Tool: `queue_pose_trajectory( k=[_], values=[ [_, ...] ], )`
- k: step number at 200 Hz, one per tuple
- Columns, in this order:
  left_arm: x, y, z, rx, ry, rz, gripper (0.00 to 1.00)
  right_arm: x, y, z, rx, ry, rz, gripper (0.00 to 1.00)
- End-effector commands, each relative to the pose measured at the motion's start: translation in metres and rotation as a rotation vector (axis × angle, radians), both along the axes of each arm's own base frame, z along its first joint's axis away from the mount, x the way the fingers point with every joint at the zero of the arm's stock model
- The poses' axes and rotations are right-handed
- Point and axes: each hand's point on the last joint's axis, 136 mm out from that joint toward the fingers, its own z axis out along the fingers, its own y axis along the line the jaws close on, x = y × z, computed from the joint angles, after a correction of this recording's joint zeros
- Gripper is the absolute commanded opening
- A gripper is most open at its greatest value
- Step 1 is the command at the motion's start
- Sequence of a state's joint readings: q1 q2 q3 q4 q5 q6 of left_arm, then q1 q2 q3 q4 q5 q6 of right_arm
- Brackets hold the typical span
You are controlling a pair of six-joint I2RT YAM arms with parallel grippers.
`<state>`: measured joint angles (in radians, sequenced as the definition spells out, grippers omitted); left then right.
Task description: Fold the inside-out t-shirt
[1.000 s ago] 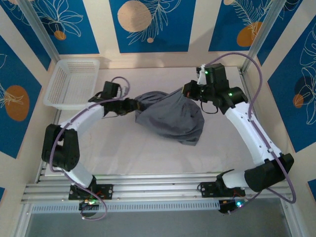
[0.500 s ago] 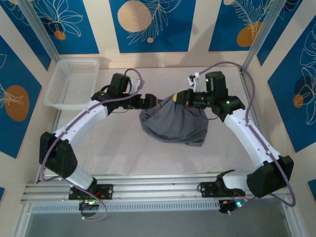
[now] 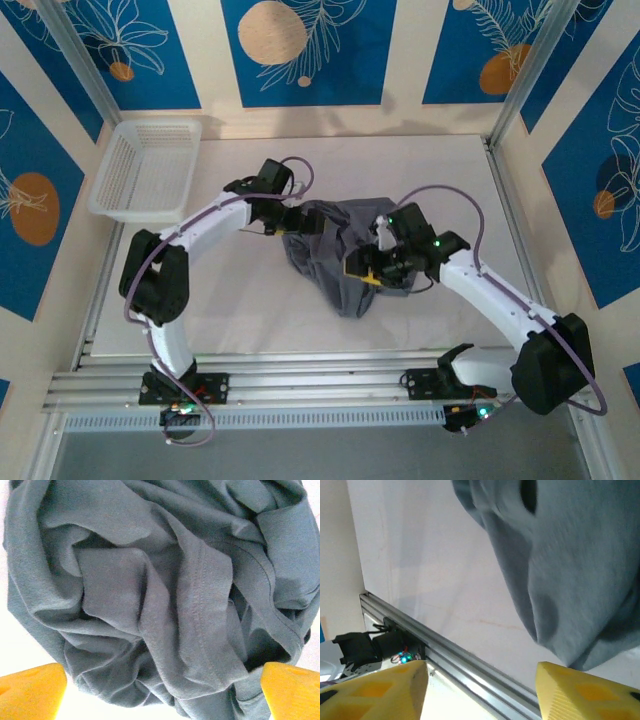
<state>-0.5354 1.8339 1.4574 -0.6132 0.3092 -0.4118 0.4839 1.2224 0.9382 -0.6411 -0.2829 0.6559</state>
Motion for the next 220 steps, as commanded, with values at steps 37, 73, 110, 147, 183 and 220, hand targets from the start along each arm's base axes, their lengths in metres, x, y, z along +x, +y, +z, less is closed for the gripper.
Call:
queue_pose_trajectory(
  k=[37,73,110,147,183,220],
  values=[
    [-0.025,-0.036,-0.006,0.005,0.014,-0.043,0.97,0.114,-0.051,-0.031,-0.391,-0.184,-0.202,0.63],
    [-0.006,-0.055,-0.033,0.028,0.063,-0.010,0.78,0.128,-0.018,-0.072,-0.308,-0.055,-0.112,0.42],
    [0.006,-0.064,-0.044,-0.004,0.107,-0.009,0.12,0.125,-0.028,-0.052,-0.293,-0.104,-0.147,0.00],
    [0.021,-0.042,0.044,-0.175,0.027,0.040,0.00,0.126,-0.068,0.017,-0.154,-0.212,-0.291,0.00],
    [0.029,0.029,0.171,-0.352,-0.175,0.156,0.00,0.124,-0.120,0.053,-0.001,-0.267,-0.513,0.00],
    [0.018,0.092,0.182,-0.260,-0.243,0.281,0.00,0.115,-0.146,0.000,-0.016,-0.117,-0.635,0.00]
  ],
)
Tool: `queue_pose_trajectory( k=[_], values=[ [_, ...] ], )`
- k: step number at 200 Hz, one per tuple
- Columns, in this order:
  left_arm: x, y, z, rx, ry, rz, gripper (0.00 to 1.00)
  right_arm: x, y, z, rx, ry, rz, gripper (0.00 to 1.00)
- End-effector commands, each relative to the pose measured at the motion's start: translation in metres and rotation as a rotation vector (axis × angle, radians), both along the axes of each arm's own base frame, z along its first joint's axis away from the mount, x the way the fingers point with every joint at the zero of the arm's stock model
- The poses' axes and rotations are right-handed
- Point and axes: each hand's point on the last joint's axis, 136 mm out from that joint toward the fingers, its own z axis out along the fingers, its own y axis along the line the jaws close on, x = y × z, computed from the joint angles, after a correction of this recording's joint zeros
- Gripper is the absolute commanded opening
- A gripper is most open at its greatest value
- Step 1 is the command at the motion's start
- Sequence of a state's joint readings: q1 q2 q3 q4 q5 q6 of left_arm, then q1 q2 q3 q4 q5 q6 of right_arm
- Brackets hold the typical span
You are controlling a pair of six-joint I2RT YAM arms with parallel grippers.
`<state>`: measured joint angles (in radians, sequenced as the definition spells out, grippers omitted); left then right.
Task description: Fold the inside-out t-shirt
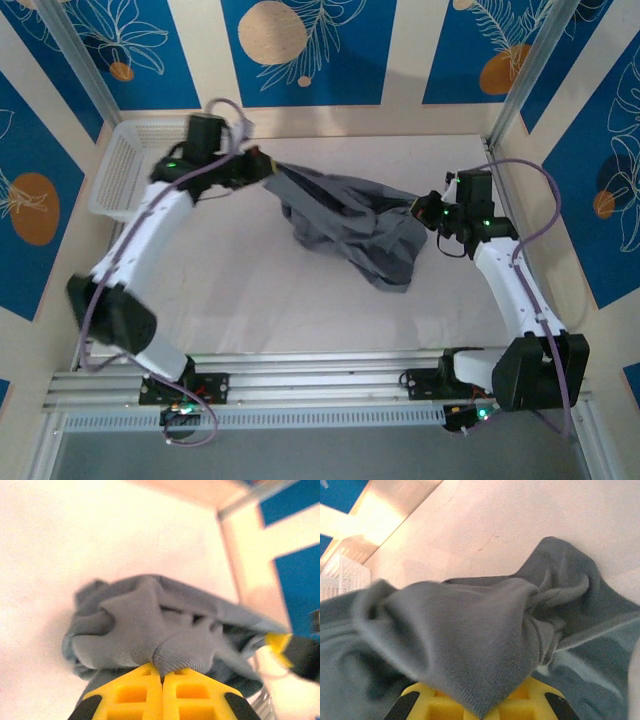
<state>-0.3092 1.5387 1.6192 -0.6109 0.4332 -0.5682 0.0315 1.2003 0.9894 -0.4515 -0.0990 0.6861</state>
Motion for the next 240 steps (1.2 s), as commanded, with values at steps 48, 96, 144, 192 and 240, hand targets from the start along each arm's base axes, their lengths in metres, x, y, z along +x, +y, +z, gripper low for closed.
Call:
queue_pose_trajectory(
  k=[48,96,144,192,240],
  values=[
    [-0.038,0.024,-0.105,0.077,0.245,0.031,0.00,-0.013,0.039,-0.055,0.112,0.175,0.126,0.40],
    [-0.058,0.080,-0.181,0.389,0.374,0.180,0.19,-0.003,0.092,-0.027,-0.159,-0.006,0.405,0.55],
    [-0.071,-0.006,-0.133,0.411,0.162,-0.059,0.63,0.001,0.085,-0.095,-0.366,0.242,0.448,0.62],
    [-0.095,-0.100,-0.216,0.600,0.254,-0.254,0.91,-0.026,0.118,-0.138,-0.350,0.385,0.603,0.65],
    [-0.101,-0.088,-0.272,0.668,0.353,-0.241,0.48,-0.018,0.105,-0.104,-0.320,0.325,0.521,0.00]
  ],
)
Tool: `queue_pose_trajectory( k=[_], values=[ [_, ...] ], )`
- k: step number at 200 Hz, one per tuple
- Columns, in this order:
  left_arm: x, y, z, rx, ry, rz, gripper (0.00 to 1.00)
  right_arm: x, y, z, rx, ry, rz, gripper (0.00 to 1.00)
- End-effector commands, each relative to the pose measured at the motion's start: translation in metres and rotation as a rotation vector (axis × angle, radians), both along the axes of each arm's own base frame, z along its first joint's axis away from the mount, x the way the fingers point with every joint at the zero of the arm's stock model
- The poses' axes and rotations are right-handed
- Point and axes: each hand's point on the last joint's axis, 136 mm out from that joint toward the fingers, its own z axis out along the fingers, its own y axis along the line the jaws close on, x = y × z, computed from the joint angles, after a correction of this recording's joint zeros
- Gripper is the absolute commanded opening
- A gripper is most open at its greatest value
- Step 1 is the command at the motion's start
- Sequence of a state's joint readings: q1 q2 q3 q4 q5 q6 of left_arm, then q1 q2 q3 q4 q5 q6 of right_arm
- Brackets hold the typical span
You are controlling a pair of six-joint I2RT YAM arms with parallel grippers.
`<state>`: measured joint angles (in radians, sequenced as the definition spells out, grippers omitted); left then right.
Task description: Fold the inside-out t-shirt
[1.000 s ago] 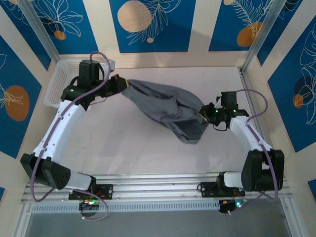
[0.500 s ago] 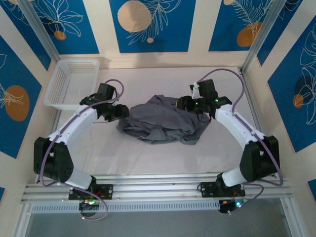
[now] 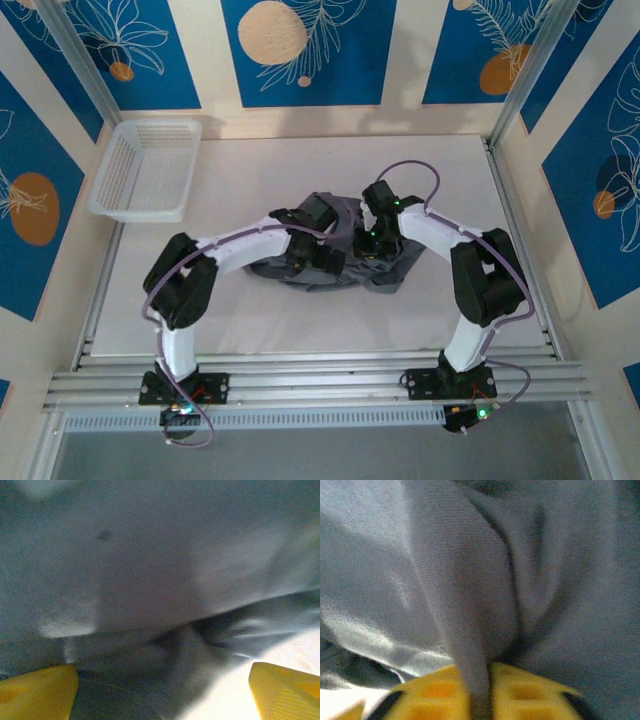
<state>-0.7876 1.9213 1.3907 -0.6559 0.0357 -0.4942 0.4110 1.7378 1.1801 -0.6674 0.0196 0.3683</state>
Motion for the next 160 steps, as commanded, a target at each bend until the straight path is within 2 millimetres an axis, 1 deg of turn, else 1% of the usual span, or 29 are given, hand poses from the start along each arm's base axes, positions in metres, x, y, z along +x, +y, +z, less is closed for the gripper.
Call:
queue_pose_trajectory(
  k=[1,8,12,18,33,44,54,65,71,84,89,97,108,116,124,133,144,149,160],
  values=[
    [0.000,0.015,-0.002,0.028,-0.006,0.032,0.45,0.010,-0.008,0.042,0.055,-0.074,-0.050,0.00],
    [-0.001,0.017,-0.002,0.022,0.001,0.035,0.21,0.014,-0.011,0.053,0.081,-0.096,-0.073,0.00],
    [0.000,0.020,-0.002,0.023,0.004,0.042,0.11,0.016,-0.012,0.060,0.097,-0.107,-0.086,0.00],
    [0.001,0.027,0.000,0.028,0.002,0.058,0.00,0.019,-0.015,0.070,0.120,-0.124,-0.109,0.00],
    [0.005,0.047,0.008,0.028,-0.007,0.104,0.00,0.026,-0.023,0.095,0.179,-0.168,-0.168,0.00],
    [0.008,0.064,0.020,0.002,-0.021,0.145,0.00,0.031,-0.033,0.114,0.226,-0.208,-0.224,0.00],
    [0.009,0.078,0.029,-0.022,-0.033,0.172,0.00,0.036,-0.046,0.130,0.267,-0.253,-0.287,0.00],
    [0.009,0.093,0.034,-0.041,-0.038,0.191,0.00,0.045,-0.063,0.144,0.304,-0.305,-0.346,0.00],
    [0.008,0.099,0.035,-0.052,-0.034,0.193,0.03,0.050,-0.072,0.148,0.309,-0.324,-0.372,0.00],
    [0.004,0.103,0.036,-0.069,-0.023,0.170,0.11,0.060,-0.086,0.152,0.289,-0.324,-0.389,0.00],
    [0.002,0.105,0.036,-0.065,-0.022,0.158,0.15,0.062,-0.087,0.151,0.281,-0.309,-0.385,0.00],
    [-0.001,0.103,0.037,-0.079,-0.022,0.138,0.22,0.064,-0.083,0.151,0.290,-0.282,-0.368,0.00],
    [-0.004,0.097,0.046,-0.137,-0.046,0.113,0.40,0.063,-0.064,0.152,0.355,-0.253,-0.310,0.00],
    [-0.004,0.088,0.060,-0.211,-0.085,0.089,0.54,0.061,-0.047,0.154,0.394,-0.246,-0.262,0.00],
    [-0.003,0.076,0.077,-0.294,-0.130,0.054,0.63,0.057,-0.029,0.156,0.423,-0.245,-0.205,0.00],
    [0.000,0.062,0.100,-0.373,-0.189,0.001,0.68,0.052,-0.010,0.159,0.455,-0.244,-0.139,0.00],
    [0.002,0.047,0.123,-0.420,-0.255,-0.060,0.70,0.046,0.009,0.163,0.483,-0.237,-0.088,0.00],
    [0.003,0.040,0.132,-0.428,-0.279,-0.087,0.71,0.044,0.016,0.164,0.494,-0.232,-0.073,0.00],
    [0.008,0.027,0.144,-0.426,-0.311,-0.128,0.72,0.040,0.027,0.169,0.513,-0.224,-0.052,0.00]
  ],
)
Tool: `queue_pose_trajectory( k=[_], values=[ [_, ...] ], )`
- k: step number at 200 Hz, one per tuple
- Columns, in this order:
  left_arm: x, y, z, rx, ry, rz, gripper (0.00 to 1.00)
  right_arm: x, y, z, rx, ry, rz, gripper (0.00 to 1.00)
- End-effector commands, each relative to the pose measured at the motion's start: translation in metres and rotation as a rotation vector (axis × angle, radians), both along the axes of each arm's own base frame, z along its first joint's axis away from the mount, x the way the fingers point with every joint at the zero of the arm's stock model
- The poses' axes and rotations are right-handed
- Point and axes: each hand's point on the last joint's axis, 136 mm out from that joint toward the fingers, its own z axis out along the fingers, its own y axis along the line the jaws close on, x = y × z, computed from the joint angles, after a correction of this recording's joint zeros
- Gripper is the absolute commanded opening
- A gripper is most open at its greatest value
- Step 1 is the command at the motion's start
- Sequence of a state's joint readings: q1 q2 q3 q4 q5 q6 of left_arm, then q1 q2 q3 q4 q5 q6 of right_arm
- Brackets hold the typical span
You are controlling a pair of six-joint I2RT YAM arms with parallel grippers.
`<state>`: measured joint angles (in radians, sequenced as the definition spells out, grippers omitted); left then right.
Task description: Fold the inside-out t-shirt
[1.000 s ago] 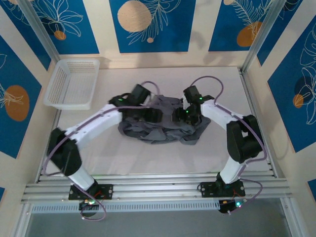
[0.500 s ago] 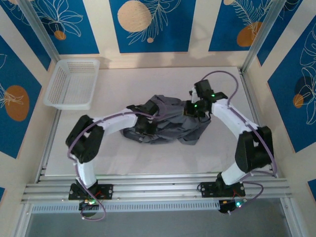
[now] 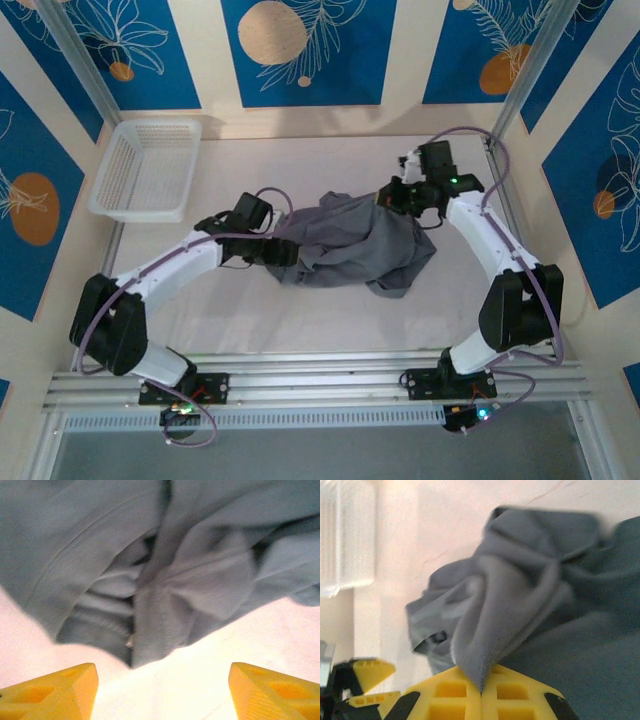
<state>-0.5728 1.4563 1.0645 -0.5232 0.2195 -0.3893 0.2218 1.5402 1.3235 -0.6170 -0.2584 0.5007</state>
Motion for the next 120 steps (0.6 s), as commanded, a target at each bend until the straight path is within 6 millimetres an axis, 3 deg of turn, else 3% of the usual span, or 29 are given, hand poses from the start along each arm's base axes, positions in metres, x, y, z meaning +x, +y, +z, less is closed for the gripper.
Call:
queue_pose_trajectory(
  k=[1,37,77,110,120],
  values=[
    [0.013,-0.047,0.064,-0.133,-0.192,-0.156,0.72,-0.012,0.040,0.026,0.103,-0.031,0.132,0.00],
    [0.049,-0.077,0.056,-0.065,-0.227,-0.214,0.78,-0.024,0.065,0.056,0.157,-0.073,0.203,0.00],
    [0.071,-0.117,0.041,-0.123,-0.239,-0.331,0.83,-0.034,0.070,0.089,0.187,-0.112,0.222,0.00],
    [0.096,-0.112,0.031,-0.072,-0.278,-0.222,0.80,-0.045,0.073,0.103,0.200,-0.126,0.246,0.00],
    [0.100,-0.110,0.032,-0.066,-0.291,-0.202,0.72,-0.049,0.073,0.103,0.198,-0.123,0.249,0.00]
  ],
)
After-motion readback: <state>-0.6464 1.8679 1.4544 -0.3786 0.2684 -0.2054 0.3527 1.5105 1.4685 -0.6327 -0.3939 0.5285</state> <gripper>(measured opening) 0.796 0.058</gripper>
